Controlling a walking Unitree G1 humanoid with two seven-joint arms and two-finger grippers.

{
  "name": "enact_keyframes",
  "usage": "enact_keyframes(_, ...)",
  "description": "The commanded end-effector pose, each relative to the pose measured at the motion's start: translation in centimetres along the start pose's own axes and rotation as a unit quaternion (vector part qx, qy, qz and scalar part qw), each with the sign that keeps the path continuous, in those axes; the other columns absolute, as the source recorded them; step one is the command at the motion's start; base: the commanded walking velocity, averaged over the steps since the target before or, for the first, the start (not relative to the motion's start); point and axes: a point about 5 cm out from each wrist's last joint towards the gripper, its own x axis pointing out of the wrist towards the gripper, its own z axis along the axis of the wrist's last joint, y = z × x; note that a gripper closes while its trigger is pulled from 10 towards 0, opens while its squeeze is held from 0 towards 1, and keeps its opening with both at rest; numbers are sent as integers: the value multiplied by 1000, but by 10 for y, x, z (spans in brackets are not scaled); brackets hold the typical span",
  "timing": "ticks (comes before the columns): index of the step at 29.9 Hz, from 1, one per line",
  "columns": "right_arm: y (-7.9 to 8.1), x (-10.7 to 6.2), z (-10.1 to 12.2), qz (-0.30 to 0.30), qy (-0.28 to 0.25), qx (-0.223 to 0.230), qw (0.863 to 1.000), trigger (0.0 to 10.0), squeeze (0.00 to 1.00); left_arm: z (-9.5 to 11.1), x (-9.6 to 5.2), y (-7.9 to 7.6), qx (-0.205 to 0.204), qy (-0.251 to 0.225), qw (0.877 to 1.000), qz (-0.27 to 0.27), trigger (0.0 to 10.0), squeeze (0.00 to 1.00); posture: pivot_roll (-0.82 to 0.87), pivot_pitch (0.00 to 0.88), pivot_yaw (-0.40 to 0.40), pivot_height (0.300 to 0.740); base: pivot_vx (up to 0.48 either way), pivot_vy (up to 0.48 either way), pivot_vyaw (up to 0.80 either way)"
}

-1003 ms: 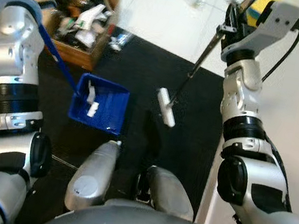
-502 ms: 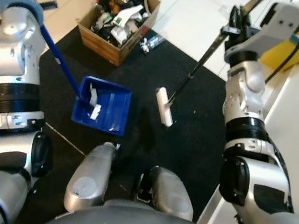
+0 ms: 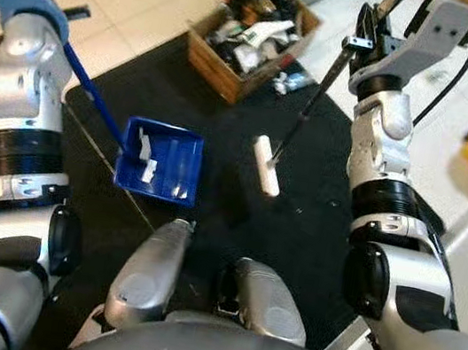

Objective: Sweep floor

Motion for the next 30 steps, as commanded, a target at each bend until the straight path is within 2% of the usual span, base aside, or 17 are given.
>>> enact_keyframes(1, -7, -1, 3, -15, -10, 6, 1000, 10000, 0, 10, 0, -10, -5, -23, 1000, -13, 10000, 0, 127, 0, -42, 740, 0, 0, 0)
enact_keyframes(8, -9, -1, 2, -20, -8, 11, 1000, 10000, 0, 8, -1, -13, -4, -21, 1000, -17, 10000, 0, 127, 0, -42, 740, 0, 0, 0)
enact_keyframes(12, -11, -2, 0, -28, -3, 11, 1000, 10000, 0, 2, -1, -21, -2, -17, 999, -31, 10000, 0, 125, 0, -40, 740, 0, 0, 0)
enact_keyframes(16, -18, -8, -5, -47, 4, 12, 999, 10000, 0, -10, -9, -49, 2, -24, 992, -121, 10000, 0, 115, 0, -32, 740, 0, 0, -384)
enact_keyframes(19, -22, -11, -6, -56, 3, 12, 998, 10000, 0, -12, -12, -58, 2, -27, 989, -147, 10000, 0, 107, 0, -25, 740, 0, 0, -646)
enact_keyframes(25, -33, -18, -5, -82, -3, 10, 997, 10000, 0, -16, -15, -71, 7, -20, 985, -173, 10000, 0, 84, 0, 7, 740, 0, 0, -751)
enact_keyframes(30, -38, -22, -4, -98, -12, -2, 995, 10000, 0, -21, -14, -78, 16, -15, 984, -176, 10000, 0, 71, 0, 39, 740, 0, 0, 0)
